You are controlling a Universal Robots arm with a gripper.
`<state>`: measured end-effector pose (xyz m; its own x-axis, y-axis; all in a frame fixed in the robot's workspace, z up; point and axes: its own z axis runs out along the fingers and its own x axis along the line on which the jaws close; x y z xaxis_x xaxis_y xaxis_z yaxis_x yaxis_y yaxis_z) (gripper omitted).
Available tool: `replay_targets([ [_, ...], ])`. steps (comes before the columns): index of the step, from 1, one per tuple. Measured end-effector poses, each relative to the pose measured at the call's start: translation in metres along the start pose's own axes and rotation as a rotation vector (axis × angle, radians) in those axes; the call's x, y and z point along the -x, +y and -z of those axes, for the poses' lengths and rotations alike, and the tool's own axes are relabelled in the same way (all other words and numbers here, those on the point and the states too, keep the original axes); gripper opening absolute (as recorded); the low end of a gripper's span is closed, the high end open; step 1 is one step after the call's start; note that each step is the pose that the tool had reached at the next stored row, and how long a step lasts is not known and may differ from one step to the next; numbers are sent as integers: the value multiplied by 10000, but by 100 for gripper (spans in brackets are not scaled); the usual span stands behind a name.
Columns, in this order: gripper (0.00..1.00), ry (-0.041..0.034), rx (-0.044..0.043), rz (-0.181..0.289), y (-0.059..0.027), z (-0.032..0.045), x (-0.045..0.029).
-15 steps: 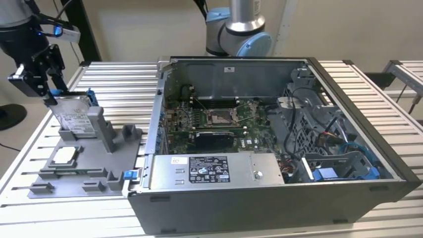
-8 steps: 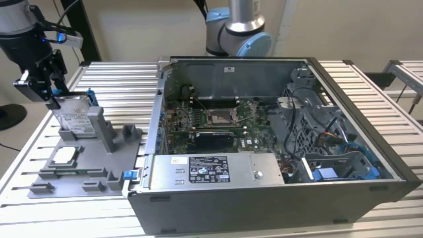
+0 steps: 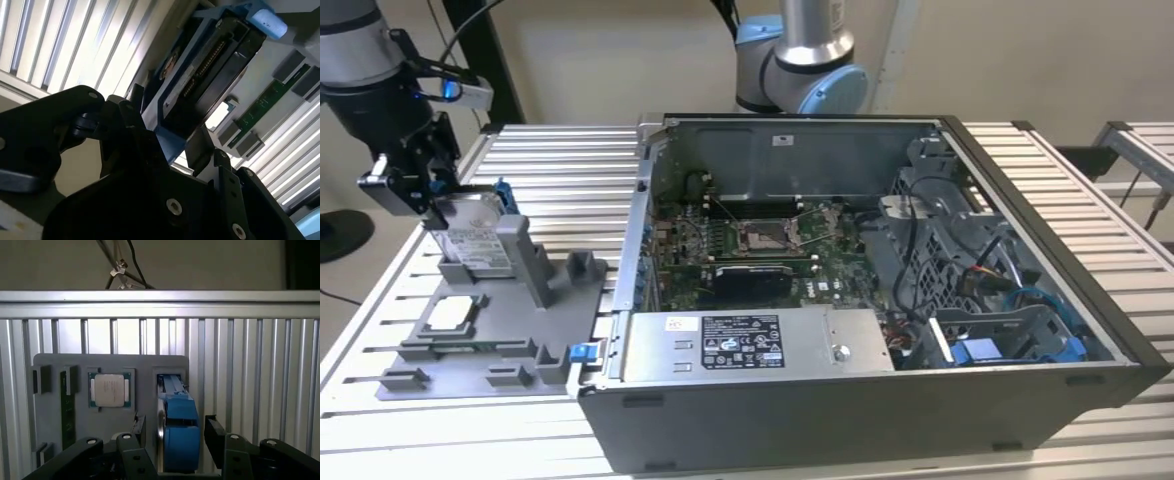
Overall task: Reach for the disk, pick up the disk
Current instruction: 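Pick up the disk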
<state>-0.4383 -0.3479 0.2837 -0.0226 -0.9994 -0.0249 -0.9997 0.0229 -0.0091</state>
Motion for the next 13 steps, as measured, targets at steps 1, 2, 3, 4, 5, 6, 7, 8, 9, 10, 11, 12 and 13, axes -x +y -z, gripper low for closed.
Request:
replay_targets([
  [1,100,1,1,0,0,-18,-1],
  [2,100,0,1,0,0,-37,-1],
  [3,100,1,1,0,1,-55,-2],
  [4,100,1,1,0,1,-73,-2],
  [5,100,1,1,0,1,-92,-3],
  [6,100,0,0,0,1,-110,-3],
  [7,100,1,2,0,1,-128,-3],
  [8,100,1,1,0,1,-146,-4],
  [9,100,0,1,0,2,-164,-4],
  [10,100,-3,1,0,2,-182,-5],
  [11,100,-10,2,-2,3,-201,-5],
  [12,100,-21,2,-2,2,-217,-5],
  [13,100,-39,3,-1,2,-226,-5],
])
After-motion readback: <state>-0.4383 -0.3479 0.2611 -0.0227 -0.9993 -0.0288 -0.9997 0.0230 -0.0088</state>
